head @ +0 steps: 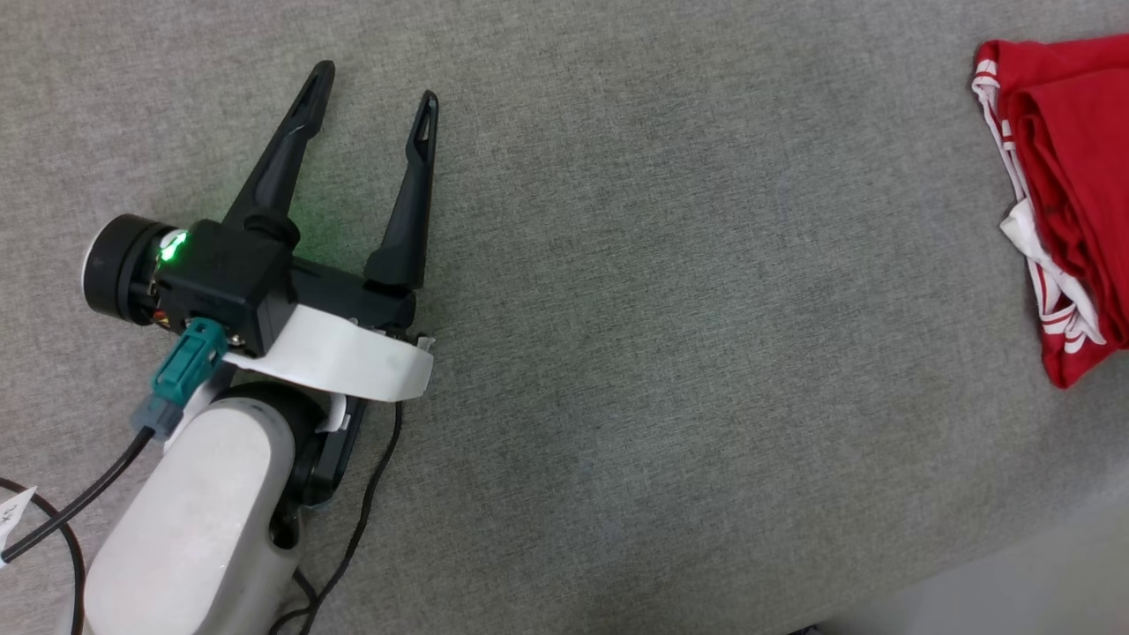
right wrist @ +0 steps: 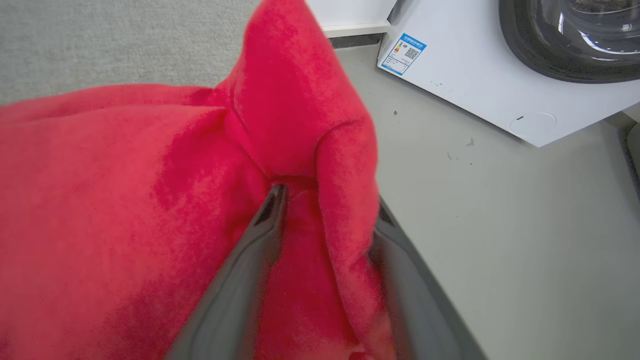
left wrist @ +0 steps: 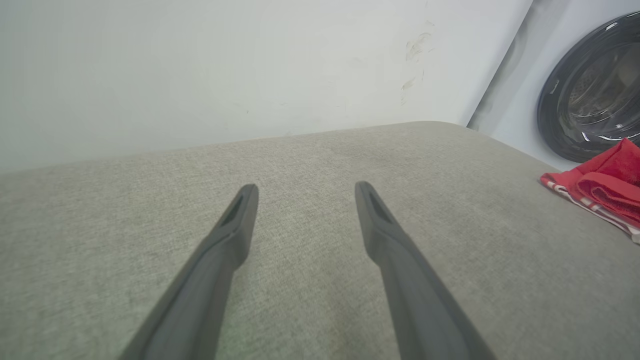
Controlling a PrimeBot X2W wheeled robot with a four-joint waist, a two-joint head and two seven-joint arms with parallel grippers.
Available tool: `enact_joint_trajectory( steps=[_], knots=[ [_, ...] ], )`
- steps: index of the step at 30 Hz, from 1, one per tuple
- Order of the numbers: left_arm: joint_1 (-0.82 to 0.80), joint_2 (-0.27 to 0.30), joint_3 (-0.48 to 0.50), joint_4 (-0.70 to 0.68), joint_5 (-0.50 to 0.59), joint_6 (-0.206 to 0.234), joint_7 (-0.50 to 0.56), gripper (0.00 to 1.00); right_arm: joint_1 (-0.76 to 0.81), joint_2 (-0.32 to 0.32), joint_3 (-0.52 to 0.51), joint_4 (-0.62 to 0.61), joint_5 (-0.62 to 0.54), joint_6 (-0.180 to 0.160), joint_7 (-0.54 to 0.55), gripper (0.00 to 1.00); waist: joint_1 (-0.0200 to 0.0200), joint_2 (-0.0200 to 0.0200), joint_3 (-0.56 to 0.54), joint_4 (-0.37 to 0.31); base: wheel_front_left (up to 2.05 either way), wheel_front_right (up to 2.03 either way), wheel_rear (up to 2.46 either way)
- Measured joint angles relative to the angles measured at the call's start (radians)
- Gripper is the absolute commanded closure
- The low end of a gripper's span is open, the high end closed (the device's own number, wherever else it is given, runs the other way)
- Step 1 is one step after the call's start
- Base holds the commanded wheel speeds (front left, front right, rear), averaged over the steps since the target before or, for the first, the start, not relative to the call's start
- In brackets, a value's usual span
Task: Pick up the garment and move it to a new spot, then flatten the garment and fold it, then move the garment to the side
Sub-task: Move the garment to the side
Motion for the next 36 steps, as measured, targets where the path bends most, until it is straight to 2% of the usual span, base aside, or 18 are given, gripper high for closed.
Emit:
enact_joint_trajectory(
  steps=[3,7,12,16,21,25,30,36],
  knots=[
    [0.000,0.003,0.000,0.001,0.000,0.001,0.002,0.00,-0.003,0.021,-0.033,0.059,-0.026,0.000,-0.028,0.00,0.0000,0.0000,-0.011,-0.003,0.00,0.00,0.00],
    [0.022,0.001,0.001,0.020,-0.012,0.004,-0.011,0.00,-0.006,0.015,-0.070,0.097,-0.056,0.000,-0.073,0.00,-0.0001,0.0000,-0.048,-0.008,0.00,0.00,0.00],
    [0.087,-0.020,0.013,0.069,-0.048,0.021,-0.060,0.00,0.006,0.004,-0.072,0.089,-0.067,0.000,-0.111,0.00,-0.0001,0.0000,-0.128,-0.010,0.00,0.00,0.00],
    [0.153,-0.042,0.034,0.111,-0.091,0.035,-0.104,0.00,0.062,0.009,-0.043,0.035,-0.074,0.000,-0.131,0.00,-0.0001,0.0000,-0.209,-0.006,0.00,0.00,0.00],
    [0.255,-0.068,0.056,0.142,-0.133,0.061,-0.141,0.00,0.195,0.041,-0.008,-0.096,-0.062,0.000,-0.145,0.00,-0.0003,0.0000,-0.316,0.009,0.00,0.00,0.00],
    [0.310,-0.071,0.073,0.155,-0.154,0.072,-0.158,0.00,0.324,0.100,0.024,-0.247,-0.049,0.000,-0.147,0.00,-0.0003,0.0000,-0.389,0.037,0.00,0.00,0.00],
    [0.365,-0.074,0.092,0.182,-0.169,0.084,-0.171,0.00,0.492,0.164,0.081,-0.460,-0.013,0.000,-0.126,0.00,-0.0003,0.0000,-0.460,0.093,0.00,0.00,0.00],
    [0.404,-0.078,0.112,0.212,-0.178,0.097,-0.184,0.00,0.621,0.230,0.124,-0.703,0.004,0.000,-0.056,0.00,-0.0004,0.0000,-0.525,0.172,0.00,0.00,0.00]
  ],
)
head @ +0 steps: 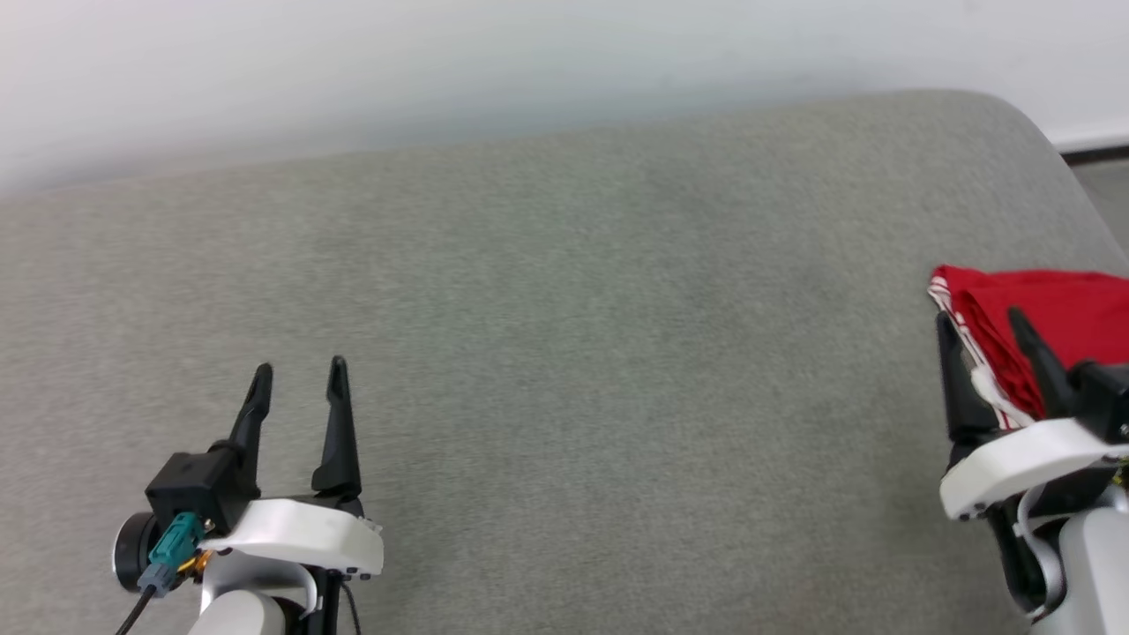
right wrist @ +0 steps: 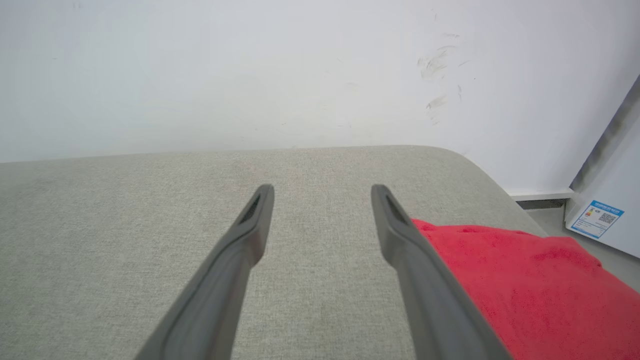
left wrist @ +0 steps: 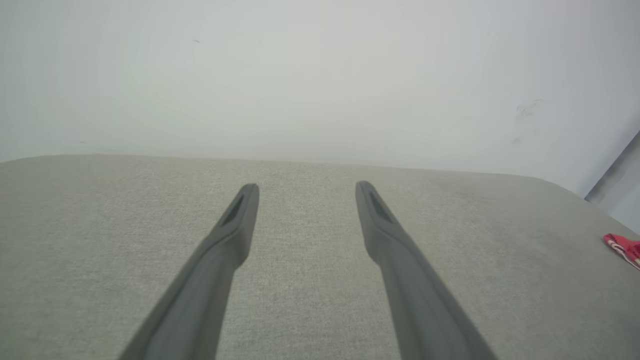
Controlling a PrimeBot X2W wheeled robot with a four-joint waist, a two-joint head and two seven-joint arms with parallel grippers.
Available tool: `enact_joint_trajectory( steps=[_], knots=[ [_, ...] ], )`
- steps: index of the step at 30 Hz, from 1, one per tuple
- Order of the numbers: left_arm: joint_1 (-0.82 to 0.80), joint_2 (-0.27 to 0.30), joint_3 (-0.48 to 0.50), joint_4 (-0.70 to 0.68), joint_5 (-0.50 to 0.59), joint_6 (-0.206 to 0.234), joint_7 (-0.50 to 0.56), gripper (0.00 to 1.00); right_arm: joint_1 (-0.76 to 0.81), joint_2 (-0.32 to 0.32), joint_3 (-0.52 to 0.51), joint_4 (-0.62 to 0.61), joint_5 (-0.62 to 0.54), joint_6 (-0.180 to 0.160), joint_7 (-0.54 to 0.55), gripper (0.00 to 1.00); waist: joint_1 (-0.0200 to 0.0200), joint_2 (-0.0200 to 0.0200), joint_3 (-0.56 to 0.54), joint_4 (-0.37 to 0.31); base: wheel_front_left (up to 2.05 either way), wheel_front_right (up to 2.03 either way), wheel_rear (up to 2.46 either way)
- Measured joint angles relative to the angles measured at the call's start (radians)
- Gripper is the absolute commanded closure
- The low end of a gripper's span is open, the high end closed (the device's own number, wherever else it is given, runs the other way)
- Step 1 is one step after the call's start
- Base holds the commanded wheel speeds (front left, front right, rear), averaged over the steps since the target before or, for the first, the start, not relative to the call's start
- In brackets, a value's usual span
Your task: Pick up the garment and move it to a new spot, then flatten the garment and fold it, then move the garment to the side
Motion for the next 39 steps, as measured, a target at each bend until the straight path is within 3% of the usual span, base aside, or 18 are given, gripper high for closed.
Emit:
enact_joint_trajectory(
  steps=[6,14,37,38,39],
  knots=[
    [0.040,0.006,0.022,0.029,0.002,-0.001,-0.012,0.00,0.141,0.057,-0.002,-0.217,-0.021,0.000,0.081,0.00,0.0000,0.0000,-0.072,0.076,0.00,0.00,0.00],
    [0.117,0.025,0.012,0.044,0.013,-0.022,-0.016,0.00,0.301,0.113,-0.001,-0.391,-0.050,0.000,0.173,0.00,-0.0001,0.0000,-0.155,0.111,0.00,0.00,0.00],
    [0.163,0.026,0.026,0.033,0.013,-0.026,-0.017,0.00,0.361,0.133,-0.004,-0.476,-0.067,0.000,0.221,0.00,0.0001,0.0000,-0.176,0.113,0.00,0.00,0.00],
    [0.164,0.025,0.025,0.037,0.012,-0.026,-0.016,1.00,0.362,0.133,-0.004,-0.472,-0.067,0.000,0.221,1.00,0.0002,0.0000,-0.175,0.113,0.00,0.00,0.00],
    [0.168,0.021,0.021,0.044,0.011,-0.026,-0.015,1.00,0.364,0.133,-0.003,-0.462,-0.067,0.000,0.221,1.00,0.0002,0.0000,-0.175,0.113,0.00,0.00,0.00]
  ],
)
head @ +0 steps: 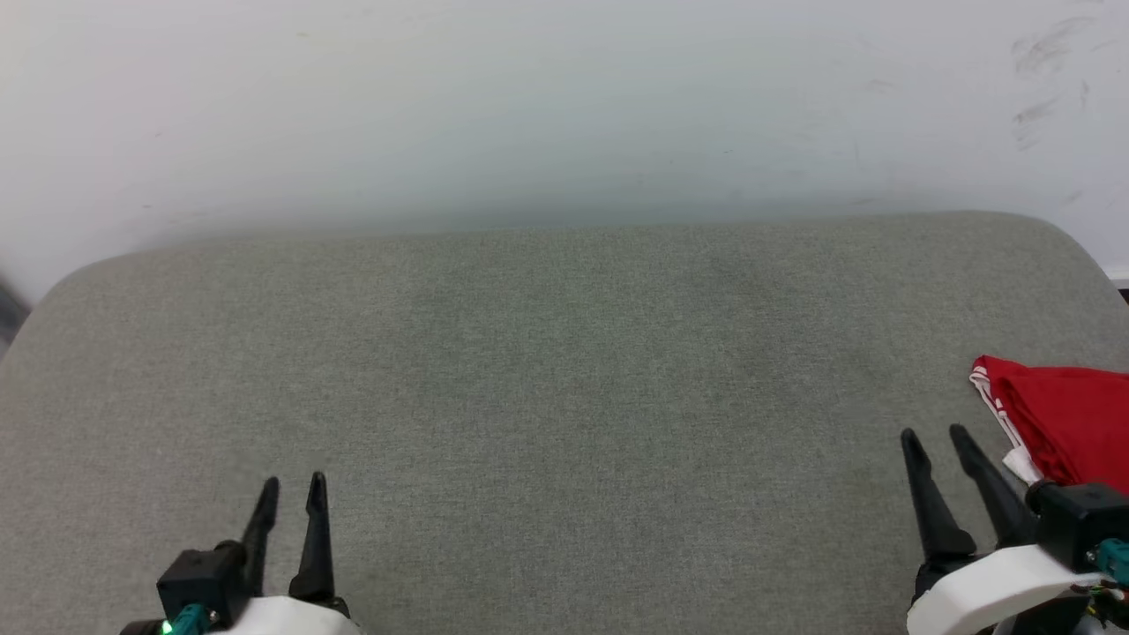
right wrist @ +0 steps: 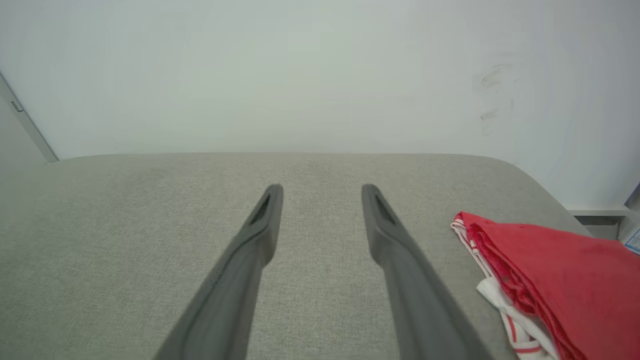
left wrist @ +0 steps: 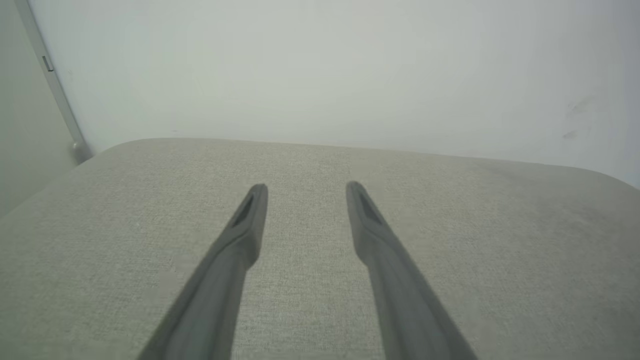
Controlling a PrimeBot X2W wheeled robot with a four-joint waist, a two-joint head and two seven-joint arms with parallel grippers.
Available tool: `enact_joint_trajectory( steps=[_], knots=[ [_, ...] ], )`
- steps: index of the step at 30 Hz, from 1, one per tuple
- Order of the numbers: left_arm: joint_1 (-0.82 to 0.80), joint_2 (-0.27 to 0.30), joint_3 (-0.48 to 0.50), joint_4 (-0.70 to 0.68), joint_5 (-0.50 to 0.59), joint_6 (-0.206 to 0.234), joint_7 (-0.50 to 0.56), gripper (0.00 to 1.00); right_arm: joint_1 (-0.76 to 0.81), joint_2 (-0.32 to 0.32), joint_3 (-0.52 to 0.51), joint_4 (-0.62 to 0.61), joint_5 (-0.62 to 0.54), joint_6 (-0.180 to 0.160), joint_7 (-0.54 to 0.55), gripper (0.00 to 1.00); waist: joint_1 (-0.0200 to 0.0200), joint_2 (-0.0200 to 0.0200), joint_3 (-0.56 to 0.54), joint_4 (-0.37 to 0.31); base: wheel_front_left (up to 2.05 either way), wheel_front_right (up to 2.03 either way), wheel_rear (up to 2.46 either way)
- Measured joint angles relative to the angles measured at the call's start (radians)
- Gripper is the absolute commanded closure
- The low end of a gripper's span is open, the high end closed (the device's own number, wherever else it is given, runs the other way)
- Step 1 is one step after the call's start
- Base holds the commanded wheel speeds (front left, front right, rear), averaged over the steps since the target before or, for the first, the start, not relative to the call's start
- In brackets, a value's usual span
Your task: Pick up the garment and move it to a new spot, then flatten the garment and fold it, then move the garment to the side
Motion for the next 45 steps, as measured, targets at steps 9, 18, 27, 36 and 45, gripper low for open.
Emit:
enact_joint_trajectory(
  steps=[9,18,27,36,45],
  knots=[
    [0.021,-0.042,0.012,0.037,-0.090,-0.026,0.029,1.00,0.009,0.002,-0.003,0.060,0.113,0.000,0.004,1.00,0.0000,0.0000,0.002,0.002,0.00,0.00,0.00],
    [0.002,-0.070,0.056,0.058,-0.220,-0.064,0.068,1.00,-0.007,0.006,-0.012,0.095,0.280,0.000,0.012,1.00,0.0001,0.0000,0.004,0.006,0.00,0.00,0.00],
    [-0.019,-0.095,0.094,0.076,-0.336,-0.105,0.104,1.00,-0.028,0.009,-0.019,0.130,0.433,0.000,0.017,1.00,0.0001,0.0000,0.006,0.010,0.00,0.00,0.00],
    [-0.039,-0.119,0.129,0.091,-0.440,-0.138,0.136,1.00,-0.051,0.012,-0.027,0.161,0.569,0.000,0.023,1.00,0.0001,0.0000,0.008,0.013,0.00,0.00,0.00],
    [-0.054,-0.146,0.165,0.103,-0.544,-0.171,0.168,1.00,-0.070,0.014,-0.035,0.192,0.705,0.000,0.027,1.00,0.0001,0.0000,0.011,0.017,0.00,0.00,0.00]
  ],
)
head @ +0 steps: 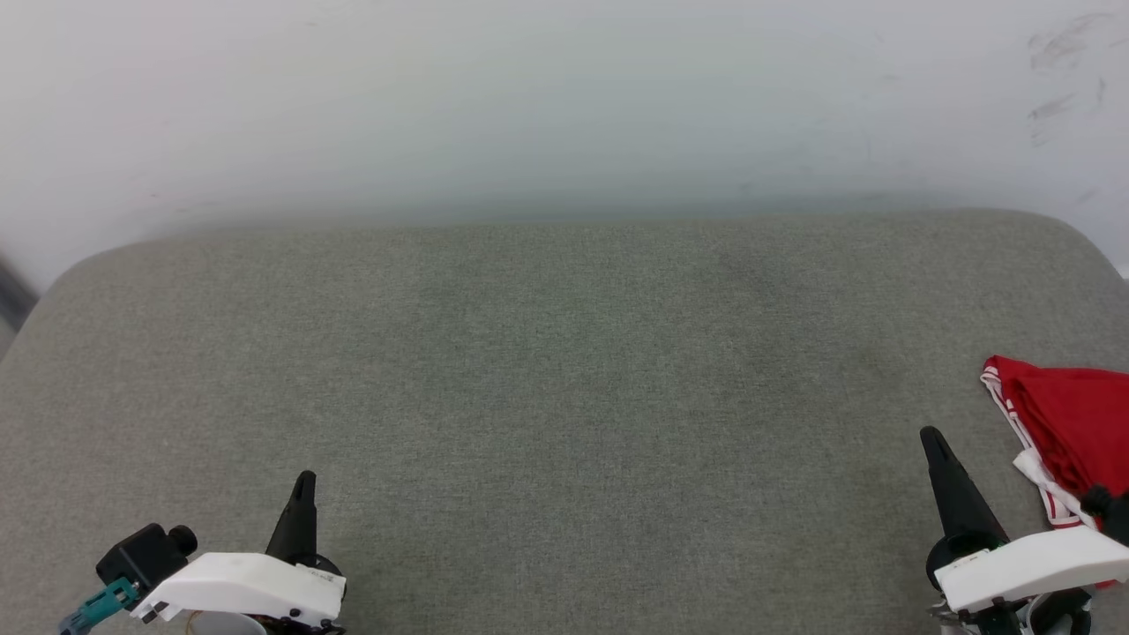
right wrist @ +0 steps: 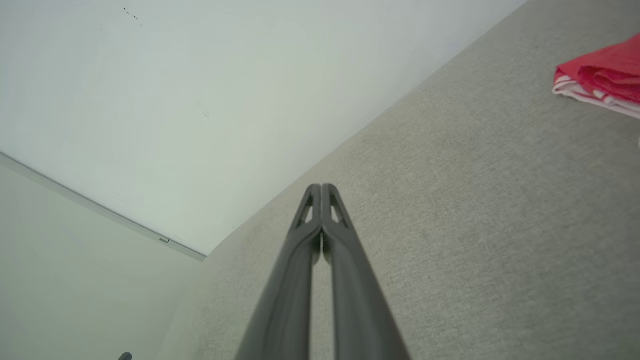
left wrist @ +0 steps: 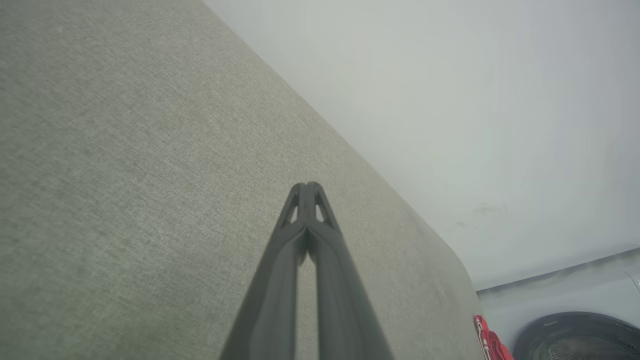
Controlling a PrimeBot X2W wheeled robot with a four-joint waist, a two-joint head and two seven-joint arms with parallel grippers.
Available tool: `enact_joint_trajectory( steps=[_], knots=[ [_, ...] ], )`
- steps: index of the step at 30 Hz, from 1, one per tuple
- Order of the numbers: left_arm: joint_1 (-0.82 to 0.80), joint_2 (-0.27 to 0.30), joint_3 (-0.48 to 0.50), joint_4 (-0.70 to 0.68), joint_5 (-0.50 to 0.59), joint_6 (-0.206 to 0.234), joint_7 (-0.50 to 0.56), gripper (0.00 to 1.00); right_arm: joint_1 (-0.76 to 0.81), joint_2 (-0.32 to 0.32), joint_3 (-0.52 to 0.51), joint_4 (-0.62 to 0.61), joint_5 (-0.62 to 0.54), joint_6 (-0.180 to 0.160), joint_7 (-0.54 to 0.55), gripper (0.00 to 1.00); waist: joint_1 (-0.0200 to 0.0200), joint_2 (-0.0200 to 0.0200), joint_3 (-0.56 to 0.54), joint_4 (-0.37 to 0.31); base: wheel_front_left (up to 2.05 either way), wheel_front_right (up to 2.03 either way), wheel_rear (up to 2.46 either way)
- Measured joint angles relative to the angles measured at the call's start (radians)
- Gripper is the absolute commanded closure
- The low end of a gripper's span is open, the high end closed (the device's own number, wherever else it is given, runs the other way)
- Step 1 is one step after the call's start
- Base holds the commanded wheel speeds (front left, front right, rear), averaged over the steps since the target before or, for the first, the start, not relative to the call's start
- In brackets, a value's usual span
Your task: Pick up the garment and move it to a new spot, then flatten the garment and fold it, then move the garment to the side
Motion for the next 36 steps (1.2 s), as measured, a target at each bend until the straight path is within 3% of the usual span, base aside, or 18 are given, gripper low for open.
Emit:
enact_joint_trajectory(
  steps=[36],
  knots=[
    [-0.048,-0.077,0.112,0.039,-0.297,-0.098,0.102,1.00,-0.062,0.006,-0.021,0.089,0.397,0.000,0.017,1.00,0.0000,0.0000,0.009,0.014,0.00,0.00,0.00]
  ],
)
